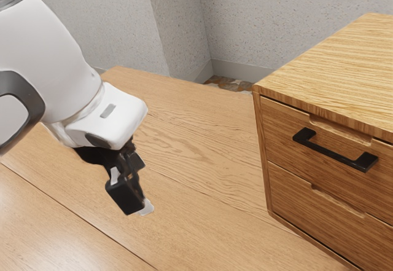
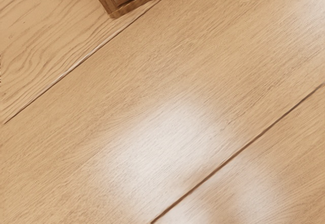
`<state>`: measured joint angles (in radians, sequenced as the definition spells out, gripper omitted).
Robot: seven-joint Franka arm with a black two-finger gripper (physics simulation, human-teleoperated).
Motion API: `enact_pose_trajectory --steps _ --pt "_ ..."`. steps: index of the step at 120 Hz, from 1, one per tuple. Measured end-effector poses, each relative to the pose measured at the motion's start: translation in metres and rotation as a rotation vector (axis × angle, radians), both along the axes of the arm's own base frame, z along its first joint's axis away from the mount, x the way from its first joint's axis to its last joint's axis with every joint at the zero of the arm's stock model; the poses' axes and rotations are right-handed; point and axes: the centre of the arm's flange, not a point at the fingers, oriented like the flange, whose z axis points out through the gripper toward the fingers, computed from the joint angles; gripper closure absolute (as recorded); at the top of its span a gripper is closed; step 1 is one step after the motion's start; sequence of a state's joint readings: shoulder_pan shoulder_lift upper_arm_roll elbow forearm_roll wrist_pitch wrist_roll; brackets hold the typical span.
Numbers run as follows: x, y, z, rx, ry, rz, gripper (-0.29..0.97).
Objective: Pull the drawer handle with one arm to open the drawer
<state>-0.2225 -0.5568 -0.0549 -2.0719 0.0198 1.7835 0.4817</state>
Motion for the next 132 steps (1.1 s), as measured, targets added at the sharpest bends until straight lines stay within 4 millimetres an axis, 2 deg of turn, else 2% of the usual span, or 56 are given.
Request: enact_pose_trajectory --steps 14,22,36,45,62,81,98,115,132 --pt "0.003 -0.030 -0.009 0.048 -0.030 -0.226 0.00" --pt "-0.003 -0.052 -0.014 0.053 -0.054 -0.352 0.00" --pt "-0.008 -0.068 -0.011 0.065 -0.097 -0.489 0.00" --pt "-0.008 -0.078 -0.004 0.100 -0.129 -0.568 0.00" --pt "0.013 -0.104 0.006 0.149 -0.144 -0.681 0.00" --pt "0.016 -0.140 0.022 0.169 -0.181 -0.798 0.00" --pt "0.013 -0.152 0.025 0.161 -0.188 -0.862 0.00" --pt "0.030 -0.157 0.016 0.151 -0.210 -0.867 0.00" --pt "0.051 -0.168 0.021 0.131 -0.256 -0.852 0.00"
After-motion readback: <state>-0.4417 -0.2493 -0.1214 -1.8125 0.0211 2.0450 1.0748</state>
